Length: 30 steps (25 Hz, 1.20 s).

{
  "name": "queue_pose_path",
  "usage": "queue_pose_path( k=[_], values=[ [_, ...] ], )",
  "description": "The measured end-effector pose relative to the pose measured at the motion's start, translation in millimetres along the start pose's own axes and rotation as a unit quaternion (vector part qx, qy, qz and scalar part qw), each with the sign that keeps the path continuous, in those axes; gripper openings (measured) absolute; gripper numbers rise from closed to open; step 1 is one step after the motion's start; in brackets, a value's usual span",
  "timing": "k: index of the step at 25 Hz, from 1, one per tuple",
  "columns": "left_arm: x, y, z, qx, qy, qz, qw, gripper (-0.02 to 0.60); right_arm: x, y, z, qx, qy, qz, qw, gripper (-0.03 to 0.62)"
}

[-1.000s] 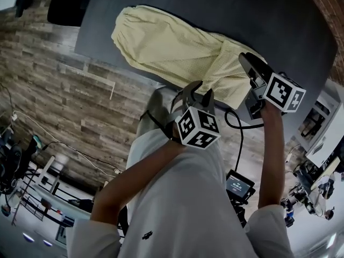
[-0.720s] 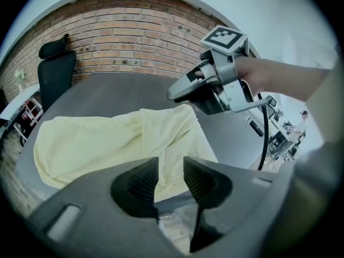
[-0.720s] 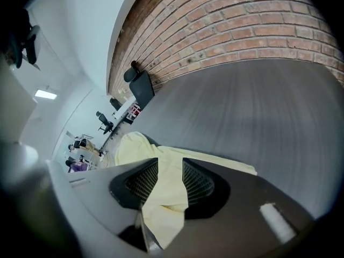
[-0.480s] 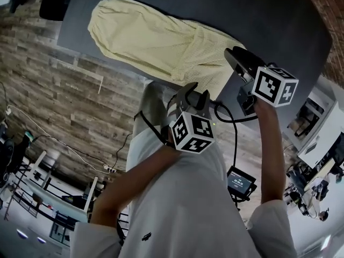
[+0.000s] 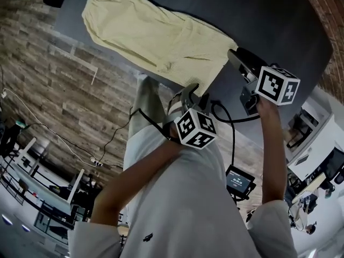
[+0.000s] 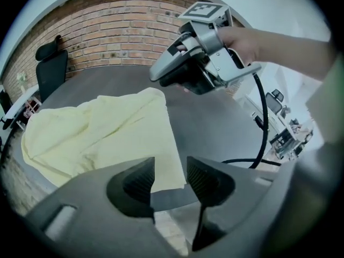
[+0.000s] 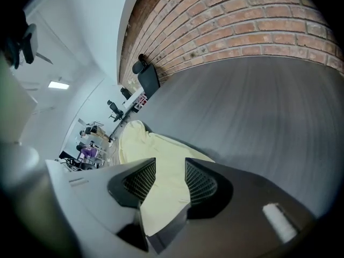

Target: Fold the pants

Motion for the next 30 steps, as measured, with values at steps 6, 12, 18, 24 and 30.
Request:
queue_pose_path(
  k=[6, 12, 18, 24, 30],
  values=[
    [25, 10, -6, -0.011, -0.028, 0.007, 0.9995, 0.221, 5, 15, -25, 0.011, -0.008, 0.017, 1.000, 0.193],
    [51, 18, 6, 0.002, -0.071, -0.003, 0.9974, 0.232, 35, 31, -48, 0.044, -0.036, 0.037, 0.998, 0.252],
    [50, 17, 2, -0.015, -0.104, -0.022, 0.9942, 0.242, 44, 37, -51, 0.054, -0.050, 0.038, 0.997, 0.256],
    [45, 15, 9, -0.032, -0.118, -0.027, 0.9921, 0.142, 42, 35, -43, 0.053, -0.071, 0.038, 0.995, 0.110],
    [39, 13, 13, -0.092, -0.069, -0.023, 0.9930, 0.050, 36, 31, -34, 0.028, -0.067, 0.038, 0.997, 0.074]
  ],
)
Point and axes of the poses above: the fingertips, and each gripper's own axes: x forward along the fingers, z to its left, y out of its underside, the point moved 1 cm from there along -x, backward along the fingers, and after that the axes turned 8 degrees about -x, right-handed, at the moved point
